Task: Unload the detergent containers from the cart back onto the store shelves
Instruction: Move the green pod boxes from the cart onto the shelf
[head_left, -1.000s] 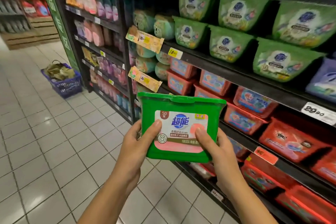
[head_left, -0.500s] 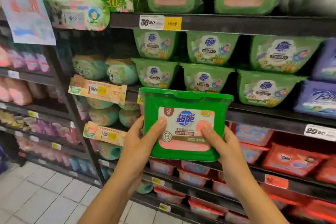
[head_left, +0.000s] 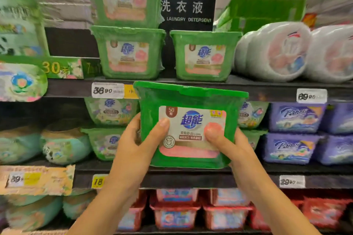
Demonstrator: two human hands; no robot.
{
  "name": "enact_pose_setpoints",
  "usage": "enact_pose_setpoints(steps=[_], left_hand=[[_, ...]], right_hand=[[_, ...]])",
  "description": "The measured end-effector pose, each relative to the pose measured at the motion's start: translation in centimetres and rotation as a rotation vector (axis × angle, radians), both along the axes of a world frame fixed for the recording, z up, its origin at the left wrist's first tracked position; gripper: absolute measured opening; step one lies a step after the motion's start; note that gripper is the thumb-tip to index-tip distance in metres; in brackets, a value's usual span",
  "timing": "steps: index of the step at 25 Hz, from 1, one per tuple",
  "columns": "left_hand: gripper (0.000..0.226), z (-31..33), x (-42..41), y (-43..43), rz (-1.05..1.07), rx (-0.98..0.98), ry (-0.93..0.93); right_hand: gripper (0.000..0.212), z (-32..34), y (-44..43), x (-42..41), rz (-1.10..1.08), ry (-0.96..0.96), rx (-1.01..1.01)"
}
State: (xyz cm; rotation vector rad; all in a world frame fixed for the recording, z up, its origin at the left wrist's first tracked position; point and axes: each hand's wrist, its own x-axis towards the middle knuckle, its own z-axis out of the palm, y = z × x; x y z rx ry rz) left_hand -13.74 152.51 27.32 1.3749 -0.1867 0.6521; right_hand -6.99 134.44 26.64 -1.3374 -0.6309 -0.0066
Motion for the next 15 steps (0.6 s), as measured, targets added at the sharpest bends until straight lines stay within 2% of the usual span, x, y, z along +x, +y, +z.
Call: enact_pose_setpoints(steps=[4, 6, 8, 10, 15], left_hand=[[0.048, 5.1, 3.3, -0.7, -0.023, 0.132, -0.116], [0.038, 7.9, 4.8, -0.7, -0.032, 0.186, -0.161], [0.027, 11.0, 6.3, -0.9, 0.004, 0.254, -0.212], [0.027, 14.1, 7.7, -1.2, 0.083, 0.323, -0.268], [0.027, 21.6, 12.6, -0.7, 0.16, 0.429, -0.278]], right_hand=[[0.072, 5.2, -1.0, 2.7, -0.068, -0.134, 0.052], [0.07, 8.4, -1.6, 3.5, -0.104, -0.238, 0.04], [0.053, 11.9, -2.2, 4.3, -0.101, -0.344, 0.037], [0.038, 15.2, -2.5, 5.7, -0.094, -0.406, 0.057], [0.061, 22.9, -2.4, 10.9, -0.157, -0.445, 0.05]])
